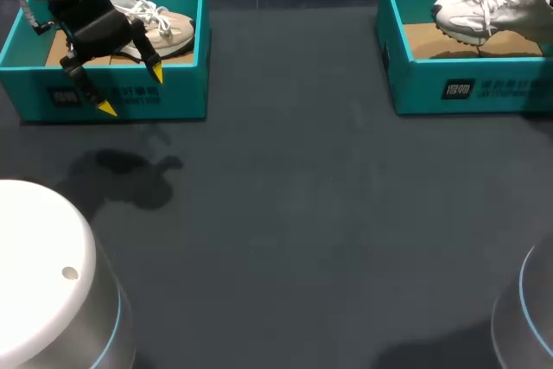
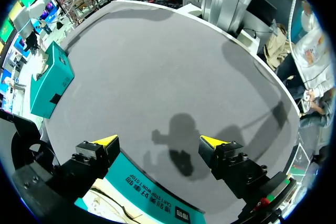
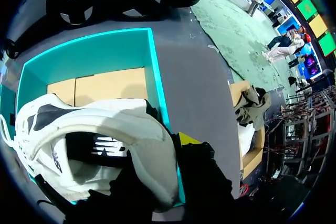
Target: Take the shoe out of the shoebox, open the shoe tongue, remove and reinsert the insole, then place the shoe into the shoebox
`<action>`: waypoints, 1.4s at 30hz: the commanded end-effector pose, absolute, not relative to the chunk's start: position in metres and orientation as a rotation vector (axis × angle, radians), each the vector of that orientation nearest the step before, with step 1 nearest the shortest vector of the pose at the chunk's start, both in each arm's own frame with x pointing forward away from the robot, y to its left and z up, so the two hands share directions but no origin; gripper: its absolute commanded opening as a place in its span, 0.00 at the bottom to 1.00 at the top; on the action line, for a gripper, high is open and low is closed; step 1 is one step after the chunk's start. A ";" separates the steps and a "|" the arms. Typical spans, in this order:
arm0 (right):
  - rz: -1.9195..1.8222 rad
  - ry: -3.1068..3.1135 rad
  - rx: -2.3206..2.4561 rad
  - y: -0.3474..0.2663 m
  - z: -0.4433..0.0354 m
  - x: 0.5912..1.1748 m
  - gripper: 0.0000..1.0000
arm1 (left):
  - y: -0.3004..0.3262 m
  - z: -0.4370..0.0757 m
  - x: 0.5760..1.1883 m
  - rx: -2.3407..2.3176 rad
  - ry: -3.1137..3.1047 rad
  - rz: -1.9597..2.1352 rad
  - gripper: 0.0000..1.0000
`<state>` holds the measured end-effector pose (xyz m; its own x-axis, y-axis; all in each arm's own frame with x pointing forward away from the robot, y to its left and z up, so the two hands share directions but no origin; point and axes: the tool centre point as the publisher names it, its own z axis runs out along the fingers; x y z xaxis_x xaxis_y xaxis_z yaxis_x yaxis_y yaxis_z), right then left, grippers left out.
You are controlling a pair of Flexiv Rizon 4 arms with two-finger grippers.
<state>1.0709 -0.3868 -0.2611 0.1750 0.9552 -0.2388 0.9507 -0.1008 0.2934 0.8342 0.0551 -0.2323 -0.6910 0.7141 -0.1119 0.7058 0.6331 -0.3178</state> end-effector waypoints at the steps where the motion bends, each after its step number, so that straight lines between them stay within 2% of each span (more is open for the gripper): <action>1: 0.018 1.801 2.083 -0.389 -0.260 1.072 0.00 | 0.056 -0.233 0.834 -1.226 -2.818 0.528 1.00; 42: -0.112 1.823 2.075 -0.363 -0.291 1.043 0.00 | 0.056 -0.233 0.834 -1.226 -2.818 0.528 1.00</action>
<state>1.0432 -0.3651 -0.2920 0.1595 0.9408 -0.2990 0.9695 -0.0922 0.2271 0.8342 0.0552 -0.2323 -0.6910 0.7141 -0.1119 0.7058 0.6332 -0.3178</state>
